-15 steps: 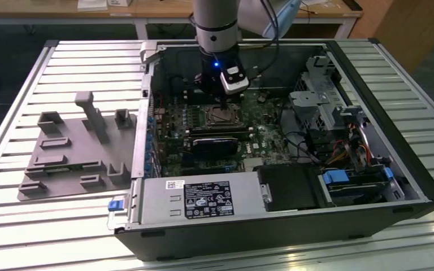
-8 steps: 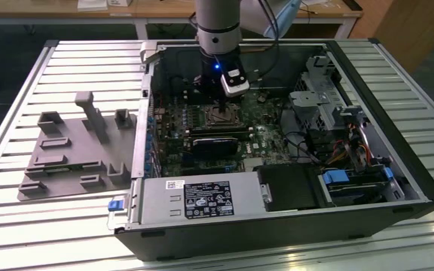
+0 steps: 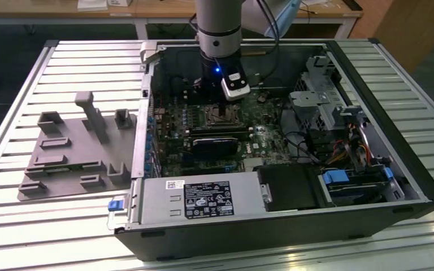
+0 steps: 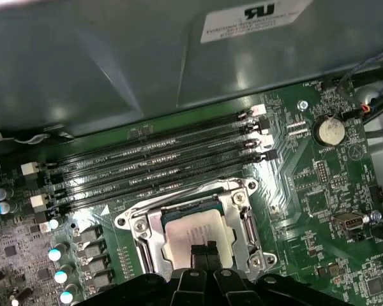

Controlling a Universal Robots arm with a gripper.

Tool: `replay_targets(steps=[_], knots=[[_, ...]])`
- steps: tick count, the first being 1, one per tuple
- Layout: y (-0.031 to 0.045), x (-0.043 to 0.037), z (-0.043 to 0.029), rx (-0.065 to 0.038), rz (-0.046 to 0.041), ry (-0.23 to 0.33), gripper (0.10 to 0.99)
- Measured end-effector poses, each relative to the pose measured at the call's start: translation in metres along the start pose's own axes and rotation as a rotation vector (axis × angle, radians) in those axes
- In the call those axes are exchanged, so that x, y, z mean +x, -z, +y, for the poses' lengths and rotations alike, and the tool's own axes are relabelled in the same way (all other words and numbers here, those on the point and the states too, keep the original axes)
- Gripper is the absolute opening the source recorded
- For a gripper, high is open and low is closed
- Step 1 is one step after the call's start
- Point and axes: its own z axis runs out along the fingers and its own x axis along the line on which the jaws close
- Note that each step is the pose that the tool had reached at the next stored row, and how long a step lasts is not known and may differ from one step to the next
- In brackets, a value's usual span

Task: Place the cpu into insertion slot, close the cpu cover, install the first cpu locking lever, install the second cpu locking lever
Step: 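Install the first cpu locking lever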

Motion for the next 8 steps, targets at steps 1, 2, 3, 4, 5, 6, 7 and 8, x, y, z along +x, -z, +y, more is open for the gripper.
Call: replay_targets(steps=[1, 2, 3, 4, 5, 6, 7, 8], knots=[[0.0, 0.0, 0.0, 0.0, 0.0, 0.0, 0.106], [0.0, 0.0, 0.0, 0.0, 0.0, 0.0, 0.106], [0.0001, 0.0, -0.0001, 0.0, 0.0, 0.0, 0.106], [0.0001, 0.0, -0.0001, 0.0, 0.0, 0.0, 0.106], [0.0001, 0.0, -0.0001, 0.001, -0.0001, 0.0, 0.106], [0.0006, -0.0001, -0.0001, 0.002, -0.0006, 0.001, 0.106], [0.0015, -0.0002, 0.0, 0.006, -0.0015, 0.001, 0.106], [0.0025, -0.0003, -0.0001, 0.009, -0.0024, 0.002, 0.106]])
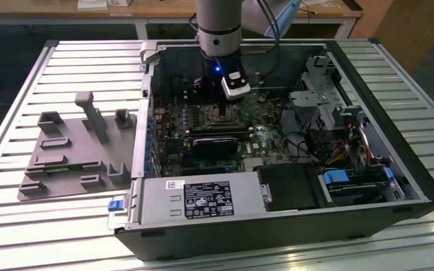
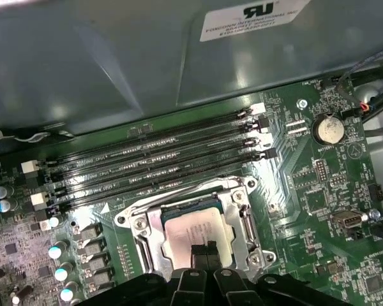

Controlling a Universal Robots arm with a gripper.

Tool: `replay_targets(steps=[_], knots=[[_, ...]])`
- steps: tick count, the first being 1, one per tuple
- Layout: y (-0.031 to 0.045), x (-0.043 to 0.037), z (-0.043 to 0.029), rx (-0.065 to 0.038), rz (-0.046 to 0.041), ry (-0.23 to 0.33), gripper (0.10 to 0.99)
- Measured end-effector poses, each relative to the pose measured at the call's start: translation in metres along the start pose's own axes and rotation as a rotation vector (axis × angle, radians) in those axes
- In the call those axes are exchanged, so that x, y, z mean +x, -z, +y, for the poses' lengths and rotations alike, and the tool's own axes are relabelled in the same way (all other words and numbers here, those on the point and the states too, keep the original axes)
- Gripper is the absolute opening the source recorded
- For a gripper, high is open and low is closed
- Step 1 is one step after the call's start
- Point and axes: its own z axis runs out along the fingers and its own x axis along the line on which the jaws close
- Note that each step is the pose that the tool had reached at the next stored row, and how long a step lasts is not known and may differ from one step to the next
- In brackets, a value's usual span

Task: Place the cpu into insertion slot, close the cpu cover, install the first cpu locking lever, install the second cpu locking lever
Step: 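Install the first cpu locking lever, then install the second cpu locking lever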

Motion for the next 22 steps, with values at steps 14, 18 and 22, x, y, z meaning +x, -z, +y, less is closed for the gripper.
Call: replay_targets(steps=[14, 18, 22], knots=[[0.023, -0.0022, 0.0004, 0.003, -0.001, 0.001, 0.106], [0.0236, -0.0022, 0.0004, 0.003, -0.001, 0.001, 0.106], [0.0236, -0.0022, 0.0004, 0.003, -0.001, 0.001, 0.106]])
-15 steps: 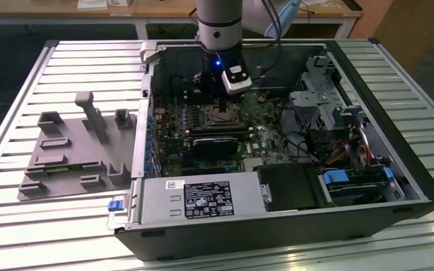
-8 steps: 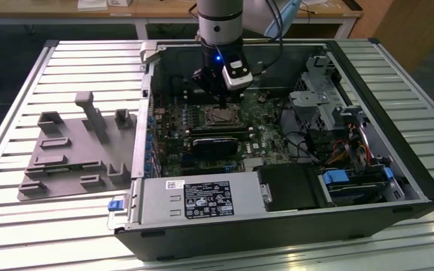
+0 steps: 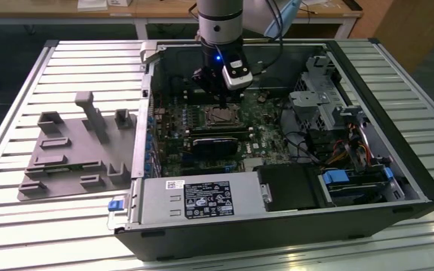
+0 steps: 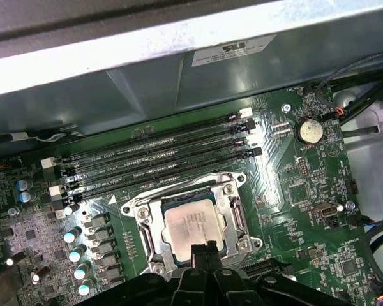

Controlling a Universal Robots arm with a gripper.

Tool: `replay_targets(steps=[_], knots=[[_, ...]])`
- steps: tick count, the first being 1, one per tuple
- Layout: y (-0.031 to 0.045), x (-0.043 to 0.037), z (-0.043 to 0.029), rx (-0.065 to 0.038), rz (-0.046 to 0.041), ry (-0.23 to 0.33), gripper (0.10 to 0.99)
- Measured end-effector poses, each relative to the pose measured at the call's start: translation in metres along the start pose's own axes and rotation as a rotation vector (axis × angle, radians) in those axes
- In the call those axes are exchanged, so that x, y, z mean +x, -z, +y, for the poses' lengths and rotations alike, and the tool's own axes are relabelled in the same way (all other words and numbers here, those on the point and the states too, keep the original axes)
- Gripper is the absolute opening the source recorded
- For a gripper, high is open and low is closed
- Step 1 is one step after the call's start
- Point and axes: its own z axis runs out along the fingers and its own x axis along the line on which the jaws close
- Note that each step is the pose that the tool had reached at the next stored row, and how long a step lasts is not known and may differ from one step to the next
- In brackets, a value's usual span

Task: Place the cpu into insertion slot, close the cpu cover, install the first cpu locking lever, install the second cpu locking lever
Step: 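Install the second cpu locking lever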

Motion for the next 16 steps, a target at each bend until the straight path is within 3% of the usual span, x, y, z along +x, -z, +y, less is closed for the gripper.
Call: replay_targets(steps=[16], knots=[[0.0053, -0.0019, -0.0025, 0.0, 0.0009, 0.0, 0.106]])
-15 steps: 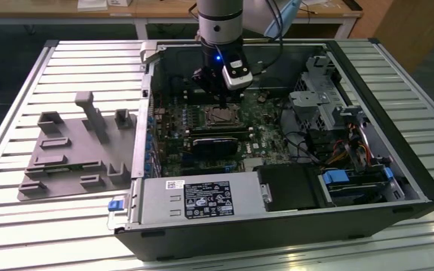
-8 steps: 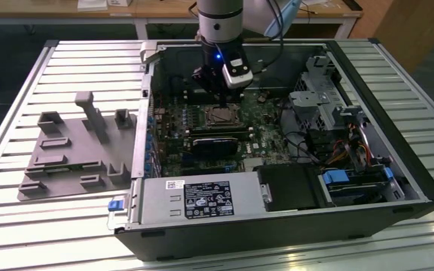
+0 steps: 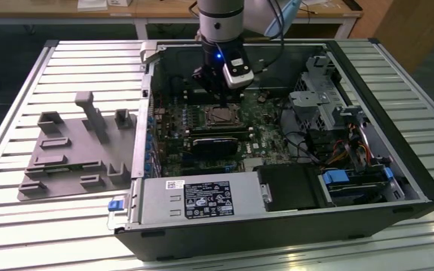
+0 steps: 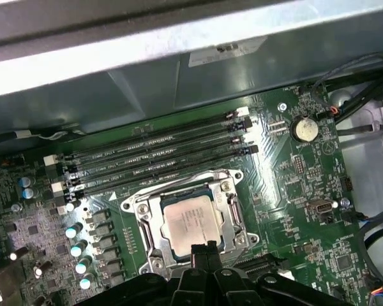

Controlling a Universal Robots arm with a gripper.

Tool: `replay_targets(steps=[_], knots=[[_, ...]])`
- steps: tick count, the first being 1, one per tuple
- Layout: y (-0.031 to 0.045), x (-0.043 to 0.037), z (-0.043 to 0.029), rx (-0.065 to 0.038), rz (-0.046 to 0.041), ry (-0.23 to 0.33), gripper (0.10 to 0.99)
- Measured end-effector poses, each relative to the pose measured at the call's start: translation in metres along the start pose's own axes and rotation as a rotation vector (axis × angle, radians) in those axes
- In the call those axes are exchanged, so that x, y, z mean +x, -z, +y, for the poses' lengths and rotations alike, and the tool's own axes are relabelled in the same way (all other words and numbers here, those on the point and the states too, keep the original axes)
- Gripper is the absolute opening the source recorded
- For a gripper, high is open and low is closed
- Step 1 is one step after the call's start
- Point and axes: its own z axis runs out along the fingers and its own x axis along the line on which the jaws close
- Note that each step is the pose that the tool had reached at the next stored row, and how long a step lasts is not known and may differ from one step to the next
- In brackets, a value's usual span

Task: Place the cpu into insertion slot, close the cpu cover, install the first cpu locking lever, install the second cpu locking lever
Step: 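Install the second cpu locking lever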

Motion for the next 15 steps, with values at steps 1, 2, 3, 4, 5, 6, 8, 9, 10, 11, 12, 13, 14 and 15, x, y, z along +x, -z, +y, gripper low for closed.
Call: replay_targets(steps=[1, 2, 3, 4, 5, 6, 8, 9, 10, 11, 12, 13, 14, 15], knots=[[0.0, -0.0004, -0.0012, 0.0, 0.0001, 0.0, 0.106], [-0.0001, -0.0009, -0.0024, 0.0, 0.0002, 0.0, 0.106], [-0.0001, -0.0013, -0.0037, 0.0, 0.0003, 0.0, 0.106], [-0.0001, -0.0018, -0.0051, 0.0, 0.0004, 0.0, 0.106], [-0.0002, -0.0023, -0.0064, 0.0, 0.0004, 0.0, 0.106], [-0.0002, -0.0028, -0.0078, 0.0, 0.0004, 0.0, 0.106], [-0.0003, -0.0037, -0.0104, 0.0, 0.0006, 0.0, 0.106], [-0.0003, -0.0041, -0.0116, 0.0, 0.0007, 0.0, 0.106], [-0.0003, -0.0047, -0.0131, 0.0, 0.0008, 0.0, 0.106], [-0.0003, -0.0051, -0.0143, 0.0, 0.0008, 0.0, 0.106], [-0.0004, -0.0055, -0.0155, 0.0, 0.0009, 0.0, 0.106], [-0.0004, -0.006, -0.0168, 0.0, 0.001, 0.0, 0.106], [-0.0005, -0.0066, -0.0181, 0.0, 0.0012, 0.0, 0.106], [-0.0005, -0.0071, -0.0193, 0.0, 0.0013, 0.0, 0.106]])
